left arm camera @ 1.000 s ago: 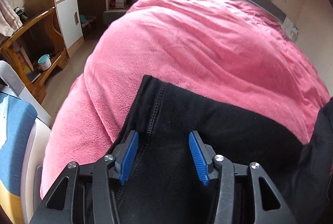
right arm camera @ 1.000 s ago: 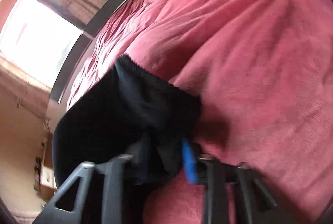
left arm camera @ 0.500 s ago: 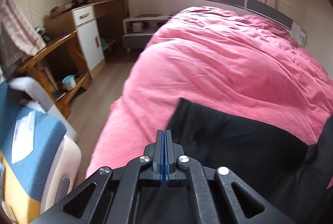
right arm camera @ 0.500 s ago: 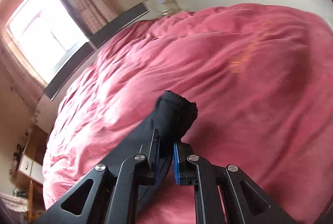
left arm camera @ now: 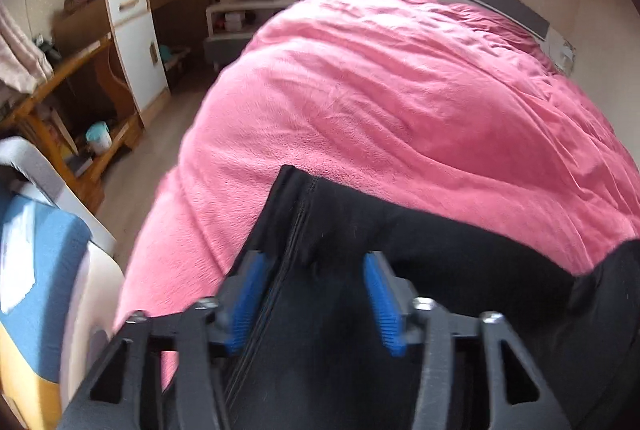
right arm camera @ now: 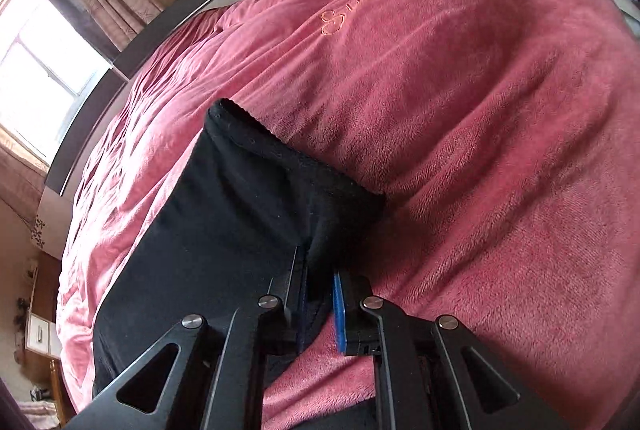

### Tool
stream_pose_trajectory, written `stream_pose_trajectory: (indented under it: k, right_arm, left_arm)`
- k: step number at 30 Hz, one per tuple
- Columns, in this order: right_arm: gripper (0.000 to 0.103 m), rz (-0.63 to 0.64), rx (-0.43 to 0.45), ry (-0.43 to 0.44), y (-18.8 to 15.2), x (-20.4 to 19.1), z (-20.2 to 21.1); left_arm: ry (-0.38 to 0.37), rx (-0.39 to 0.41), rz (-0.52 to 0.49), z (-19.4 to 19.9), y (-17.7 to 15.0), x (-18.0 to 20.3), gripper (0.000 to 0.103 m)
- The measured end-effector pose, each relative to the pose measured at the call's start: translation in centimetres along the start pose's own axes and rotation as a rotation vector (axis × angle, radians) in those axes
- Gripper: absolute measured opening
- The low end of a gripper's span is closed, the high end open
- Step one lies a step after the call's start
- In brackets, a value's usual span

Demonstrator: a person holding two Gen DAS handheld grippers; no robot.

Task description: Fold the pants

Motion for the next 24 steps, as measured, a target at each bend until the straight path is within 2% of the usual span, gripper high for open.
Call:
stream_pose_trajectory:
  k: [5, 7, 9, 10, 11, 12, 13, 16, 20, 22, 24]
  right_arm:
    - [0.011, 0.018, -0.012, -0.004, -0.5, -0.2, 0.2]
    - [0.012, 0.026, -0.019, -0.007, -0.7, -0.4, 0.2]
    - [0.012, 0.031, -0.031, -0.012, 0.6, -1.3, -1.3]
    - [0.012, 0.033, -0.037, -0.016, 0.7, -1.5, -1.4]
    - [0.012, 0.036, -0.041, -0.021, 0.8, -1.6, -1.5]
    - [0.012, 0.040, -0.045, -0.028, 0.9, -1.8, -1.5]
    - [0.012, 0.046, -0.047, -0.035, 1.1, -2.1, -1.5]
    - [0.012, 0.051, -0.028, -0.051, 2.1, -3.3, -1.3]
    - [0.012, 0.028, 0.050, -0.007, 3.0, -4.4, 0.5]
    - [0.012, 0.046, 0.073, 0.003, 3.1, -4.9, 1.2]
    - [0.012, 0.064, 0.061, -0.016, 2.8, -4.8, 0.9]
  left_arm:
    - [0.057, -0.008, 0.024, -2.6, 1.2, 0.1, 0.061]
    - [0.053, -0.014, 0.025, -3.2, 1.4, 0.1, 0.061]
    - [0.030, -0.062, 0.054, -4.1, 1.3, -0.1, 0.059]
    - [0.022, -0.082, 0.063, -4.4, 1.3, -0.2, 0.049]
    - [0.021, -0.094, 0.059, -4.4, 1.3, -0.2, 0.020]
    - [0.031, -0.082, 0.038, -4.1, 1.4, 0.0, 0.011]
    - [0.030, -0.061, 0.024, -3.5, 1.5, 0.1, 0.009]
    - [0.022, 0.027, 0.019, -0.9, 2.1, 0.3, 0.008]
    - [-0.020, 0.167, 0.096, 3.6, 3.8, -1.5, 0.008]
    - [-0.007, 0.206, 0.120, 4.7, 4.4, -2.7, 0.008]
    - [0.009, 0.200, 0.148, 4.3, 4.6, -3.8, 0.008]
Point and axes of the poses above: each gripper's, at about its wrist camera, not at the fingertips, and z roughly against the way its jaws point, x to its right, y to its top, the point moved 3 cm from there along -z, roughly the way its jaws point, and after that the axes turned 10 degrees about z, right-handed, at the moved point
